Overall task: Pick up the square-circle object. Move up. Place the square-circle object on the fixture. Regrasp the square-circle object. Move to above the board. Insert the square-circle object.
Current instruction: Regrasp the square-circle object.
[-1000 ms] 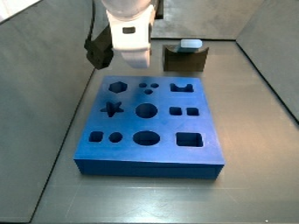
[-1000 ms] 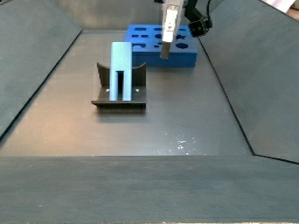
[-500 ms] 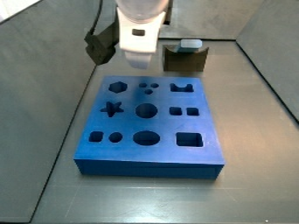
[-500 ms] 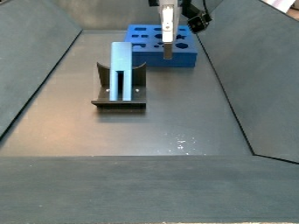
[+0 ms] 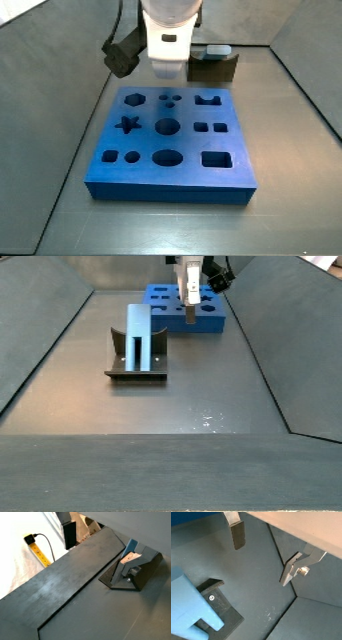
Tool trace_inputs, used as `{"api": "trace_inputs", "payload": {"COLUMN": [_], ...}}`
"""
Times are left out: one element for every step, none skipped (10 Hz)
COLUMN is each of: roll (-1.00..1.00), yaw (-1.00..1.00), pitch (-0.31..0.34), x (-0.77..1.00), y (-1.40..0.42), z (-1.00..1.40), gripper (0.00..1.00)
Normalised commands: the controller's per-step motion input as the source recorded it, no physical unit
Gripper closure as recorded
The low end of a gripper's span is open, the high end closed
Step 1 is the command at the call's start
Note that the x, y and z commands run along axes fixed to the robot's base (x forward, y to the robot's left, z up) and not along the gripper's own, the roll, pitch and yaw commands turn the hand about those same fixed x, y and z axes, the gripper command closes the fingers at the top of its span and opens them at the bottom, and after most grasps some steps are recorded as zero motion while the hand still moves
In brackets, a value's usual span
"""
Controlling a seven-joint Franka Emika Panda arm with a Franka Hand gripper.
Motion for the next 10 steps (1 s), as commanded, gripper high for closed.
{"api": "trace_inputs", "payload": {"roll": [0.04,0.04,0.06,0.06,0.06,0.06,0.05,0.04,0.03,0.03], "yaw": [0.08,0.00,-0.04,-0.06,-0.08,-0.10,-0.11,-0.10,-0.09,-0.07], "pitch": [-0.180,-0.166,-0.145,-0.122,-0.092,-0.044,-0.004,0.042,0.070,0.083], "x": [1.00,1.00,1.00,1.00,1.00,1.00,1.00,1.00,0.95,0.88], "y": [-0.02,-0.02,-0.01,-0.01,-0.01,0.00,0.00,0.00,0.00,0.00], "z": [0.00,-0.02,-0.03,-0.04,-0.04,-0.05,-0.05,-0.05,-0.05,-0.05], "gripper": [0.00,0.00,0.00,0.00,0.00,0.00,0.00,0.00,0.00,0.00]}}
